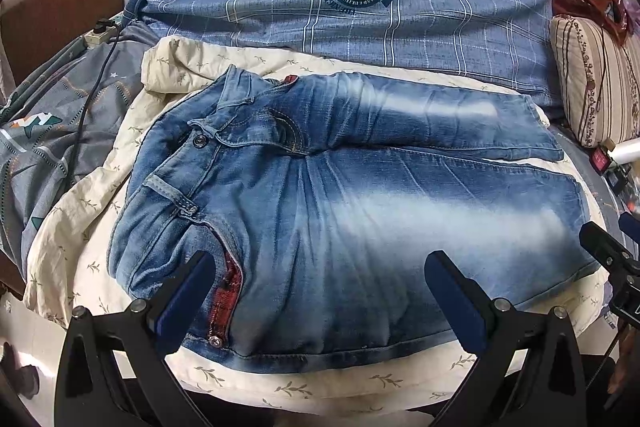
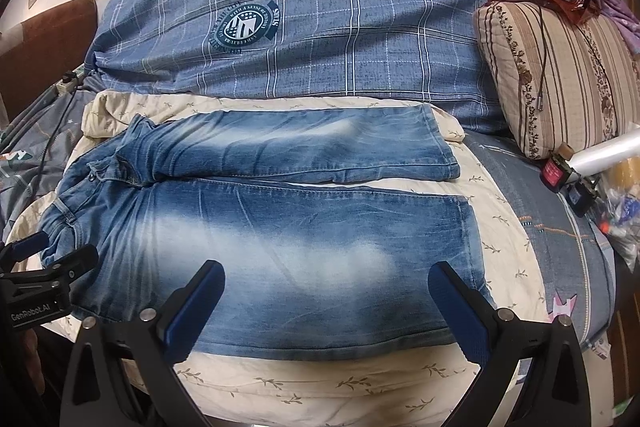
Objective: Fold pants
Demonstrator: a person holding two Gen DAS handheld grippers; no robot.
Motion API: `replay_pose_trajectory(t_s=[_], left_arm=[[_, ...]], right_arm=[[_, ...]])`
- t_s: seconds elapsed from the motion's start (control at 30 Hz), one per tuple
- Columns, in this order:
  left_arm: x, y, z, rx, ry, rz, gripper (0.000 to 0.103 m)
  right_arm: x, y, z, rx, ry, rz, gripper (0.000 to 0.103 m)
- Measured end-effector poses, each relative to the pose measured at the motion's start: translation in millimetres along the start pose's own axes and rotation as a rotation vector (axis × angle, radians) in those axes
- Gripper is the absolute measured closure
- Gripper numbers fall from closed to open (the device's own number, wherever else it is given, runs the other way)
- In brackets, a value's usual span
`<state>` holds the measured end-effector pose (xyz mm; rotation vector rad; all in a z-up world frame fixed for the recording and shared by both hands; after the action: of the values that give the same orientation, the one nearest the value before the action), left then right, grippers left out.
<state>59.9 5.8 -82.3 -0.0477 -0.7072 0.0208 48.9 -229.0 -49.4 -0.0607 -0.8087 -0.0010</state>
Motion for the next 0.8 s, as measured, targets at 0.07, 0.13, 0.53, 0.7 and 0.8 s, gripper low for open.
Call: replay_pose_trajectory(t_s=[0.07, 0.13, 0.53, 0.7, 0.8], left_arm=[[-0.2, -0.4, 0.3, 0.000, 0.000, 0.000, 0.000], [-0.4, -0.7, 0.4, -0.001, 0.000, -0.001, 0.000], [-2.0, -1.2, 1.6, -0.003, 0.002, -0.001, 0.000], [-2.9, 1.4, 0.4, -0.010, 0.008, 0.005, 0.000], [-2.6, 21.0, -0.8, -0.015, 0.015, 0.059, 0.000]], right_arm=[[-0.1, 0.1, -0.1, 0.001, 0.000, -0.001, 0.000], [-0.2, 0.2, 0.0, -0.001, 0.000, 0.000, 0.000], [-1.9, 0.9, -2.1, 0.000, 0.005, -0.002, 0.000], [-2.3, 1.2, -2.4, -0.001, 0.007, -0.001, 0.000], [-8.9, -6.2, -4.3, 0.041, 0.034, -0.046, 0.000]])
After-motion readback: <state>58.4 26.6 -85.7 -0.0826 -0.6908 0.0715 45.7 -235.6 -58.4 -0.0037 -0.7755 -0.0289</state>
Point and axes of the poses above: each gripper's, at about its wrist camera, not at the fingertips, and z roughly against the way its jaws point, y to its left, x to its top, the point moved 9 cm from there along -z, roughly the way its jaws point, and after that the axes turned 1 degree about -x, right-handed, at the moved point
